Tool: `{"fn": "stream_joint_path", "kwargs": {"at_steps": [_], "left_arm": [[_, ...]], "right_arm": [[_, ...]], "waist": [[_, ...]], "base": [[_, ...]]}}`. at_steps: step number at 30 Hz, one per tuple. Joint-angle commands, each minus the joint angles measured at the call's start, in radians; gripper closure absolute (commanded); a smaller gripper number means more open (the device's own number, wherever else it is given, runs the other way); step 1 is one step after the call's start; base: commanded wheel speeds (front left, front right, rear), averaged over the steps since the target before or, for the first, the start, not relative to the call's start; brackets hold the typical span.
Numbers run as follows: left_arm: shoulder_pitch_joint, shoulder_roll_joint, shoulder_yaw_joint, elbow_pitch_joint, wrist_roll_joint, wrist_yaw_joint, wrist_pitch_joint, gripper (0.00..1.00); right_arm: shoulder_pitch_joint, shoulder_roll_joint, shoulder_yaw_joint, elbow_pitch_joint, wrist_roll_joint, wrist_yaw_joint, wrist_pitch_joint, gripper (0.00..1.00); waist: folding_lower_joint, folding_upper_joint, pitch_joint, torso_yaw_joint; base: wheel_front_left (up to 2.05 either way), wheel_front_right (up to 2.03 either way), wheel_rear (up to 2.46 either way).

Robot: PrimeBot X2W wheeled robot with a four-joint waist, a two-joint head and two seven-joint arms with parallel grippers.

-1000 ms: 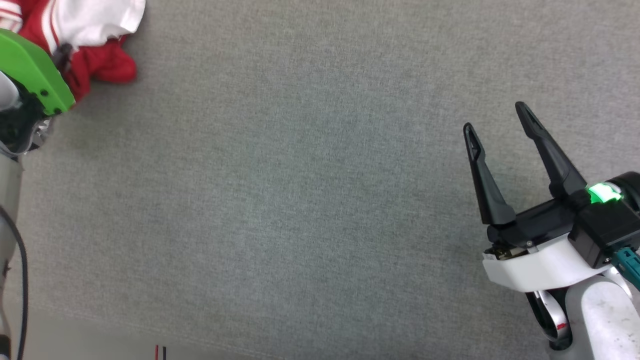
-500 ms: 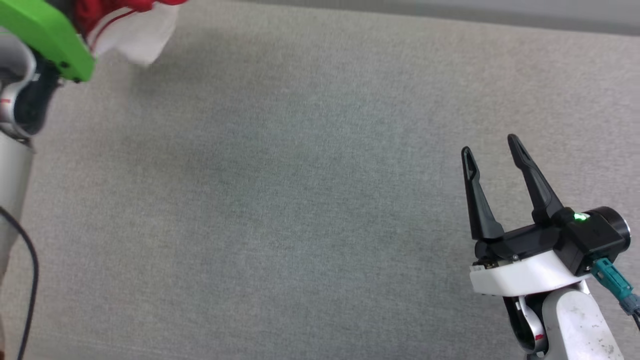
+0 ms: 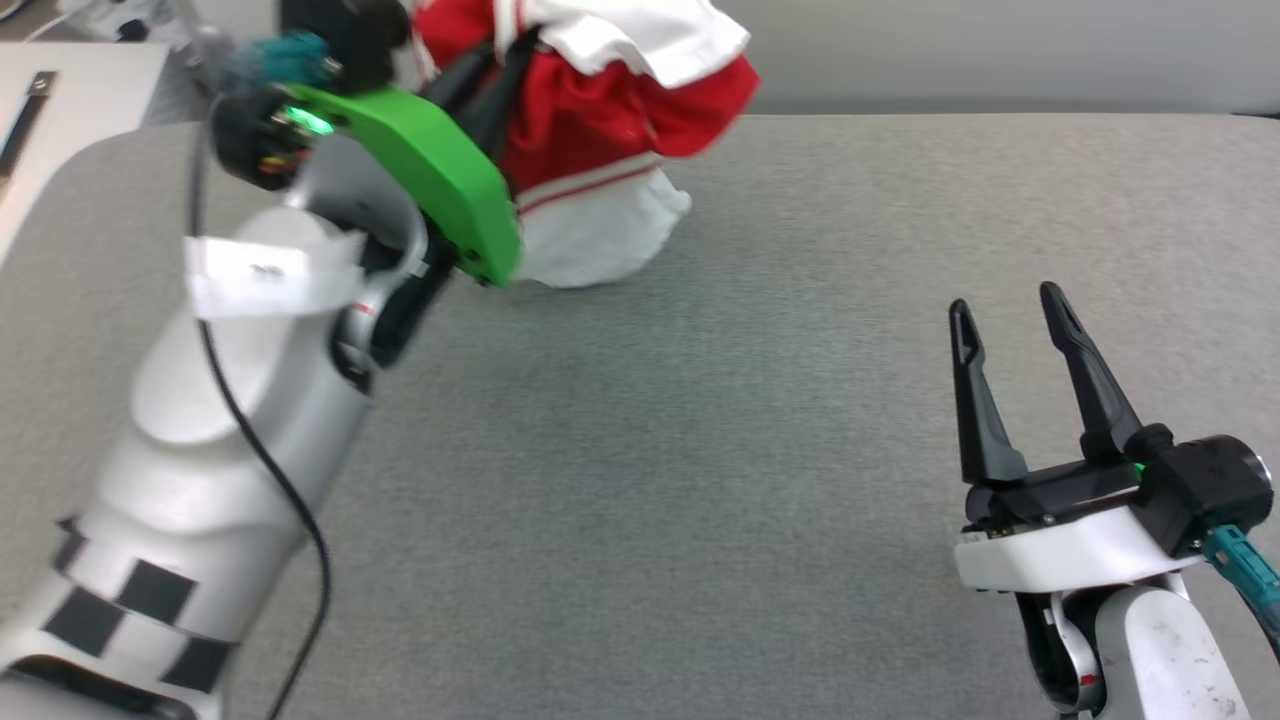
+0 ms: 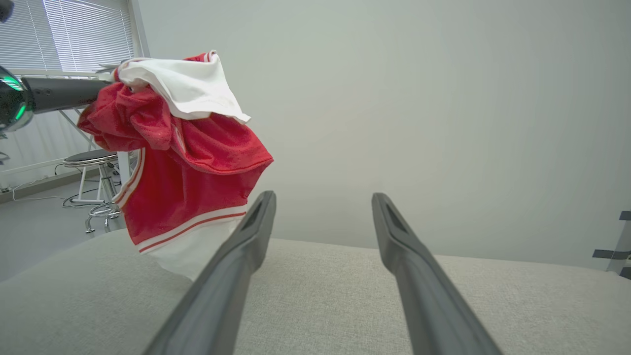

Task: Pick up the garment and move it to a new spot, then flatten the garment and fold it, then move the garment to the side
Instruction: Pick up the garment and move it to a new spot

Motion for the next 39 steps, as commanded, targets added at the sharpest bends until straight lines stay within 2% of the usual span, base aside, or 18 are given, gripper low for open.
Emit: {"fn": "stream_joint_path", "kwargs": {"at_steps": [1, 9, 13, 18, 19, 20, 24, 28, 34, 39], "left_arm": [[0.028, -0.033, -0.012, 0.008, 0.016, 0.016, -0.025, 1.0], [0.135, -0.194, -0.143, 0.174, 0.11, 0.07, -0.154, 1.0], [0.196, -0.273, -0.202, 0.284, 0.119, 0.063, -0.2, 1.0], [0.244, -0.319, -0.275, 0.395, 0.121, 0.047, -0.228, 1.0], [0.25, -0.323, -0.293, 0.413, 0.119, 0.045, -0.225, 0.22], [0.254, -0.326, -0.308, 0.426, 0.118, 0.043, -0.218, 0.0], [0.263, -0.329, -0.364, 0.429, 0.082, 0.024, -0.205, 0.0], [0.243, -0.33, -0.378, 0.407, 0.036, 0.04, -0.243, 0.0], [0.184, -0.324, -0.303, 0.387, -0.004, 0.052, -0.336, 0.0], [0.172, -0.253, -0.22, 0.333, 0.01, 0.078, -0.361, 0.0]], "right_arm": [[0.012, 0.001, -0.011, 0.005, 0.01, -0.001, -0.008, 0.0], [0.009, 0.002, -0.082, 0.001, 0.043, -0.001, -0.01, 0.0], [0.003, 0.002, -0.099, -0.006, 0.058, -0.001, -0.01, 0.0], [-0.001, 0.002, -0.103, -0.009, 0.063, -0.001, -0.01, 0.0], [-0.001, 0.002, -0.103, -0.009, 0.061, -0.001, -0.01, 0.0], [0.0, 0.002, -0.103, -0.009, 0.059, -0.001, -0.01, 0.0], [0.003, 0.002, -0.095, 0.0, 0.052, -0.001, -0.01, 0.0], [0.013, 0.002, -0.094, 0.017, 0.043, -0.001, -0.01, 0.0], [0.039, 0.002, -0.104, 0.044, 0.028, -0.001, -0.008, 0.0], [0.058, 0.002, -0.106, 0.059, 0.02, -0.001, 0.005, 0.0]], "waist": [[0.0001, -0.0001, -0.006, -0.085], [0.0001, -0.0001, 0.011, -0.196], [0.0001, -0.0001, 0.022, -0.232], [0.0001, -0.0001, 0.029, -0.246], [0.0001, -0.0001, 0.029, -0.244], [0.0001, -0.0001, 0.029, -0.24], [0.0001, -0.0001, 0.017, -0.212], [0.0001, -0.0001, -0.011, -0.165], [0.0001, -0.0001, -0.059, -0.082], [0.0001, -0.0001, -0.09, -0.029]], "base": [[0.0, 0.0, 0.0], [0.0, 0.0, 0.0], [0.0, 0.0, 0.0], [0.0, 0.0, 0.0], [0.0, 0.0, 0.0], [0.0, 0.0, 0.0], [0.0, 0.0, 0.0], [0.0, 0.0, 0.0], [0.0, 0.0, 0.0], [0.0, 0.0, 0.0]]}}
